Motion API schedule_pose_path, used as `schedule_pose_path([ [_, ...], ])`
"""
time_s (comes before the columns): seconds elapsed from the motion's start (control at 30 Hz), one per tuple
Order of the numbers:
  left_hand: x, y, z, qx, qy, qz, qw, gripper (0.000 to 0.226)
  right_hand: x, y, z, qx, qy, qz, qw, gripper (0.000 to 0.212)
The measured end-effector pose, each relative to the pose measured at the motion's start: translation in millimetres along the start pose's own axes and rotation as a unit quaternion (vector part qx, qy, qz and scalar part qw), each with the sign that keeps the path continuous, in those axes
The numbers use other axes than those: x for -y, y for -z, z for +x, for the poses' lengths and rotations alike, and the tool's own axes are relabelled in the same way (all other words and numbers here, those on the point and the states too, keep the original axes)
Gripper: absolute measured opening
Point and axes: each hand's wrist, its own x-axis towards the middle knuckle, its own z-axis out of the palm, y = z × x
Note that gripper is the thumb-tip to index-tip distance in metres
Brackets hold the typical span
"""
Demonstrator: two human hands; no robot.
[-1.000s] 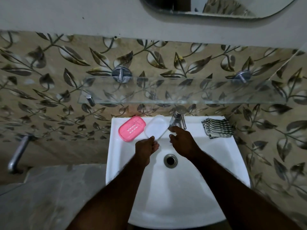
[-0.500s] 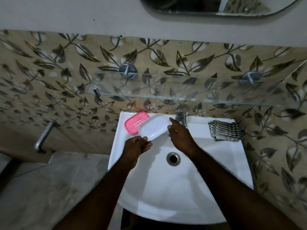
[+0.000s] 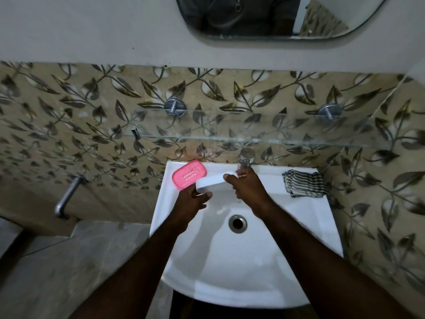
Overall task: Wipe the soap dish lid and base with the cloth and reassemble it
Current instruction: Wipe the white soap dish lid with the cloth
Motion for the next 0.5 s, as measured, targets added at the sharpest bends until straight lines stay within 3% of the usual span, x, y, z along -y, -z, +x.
schedule_pose_path([
  [0.2, -10, -2, -7, 0.061, 0.021, 0.011, 0.998, 0.065, -8, 2, -11, 0.035, 0.017, 0.057, 0.998, 0.055],
  [0.5, -14, 0, -14, 0.07, -0.037, 0.009, 0.997, 0.049, -4, 2, -14, 0.038, 0.031, 0.1, 0.994, 0.055],
])
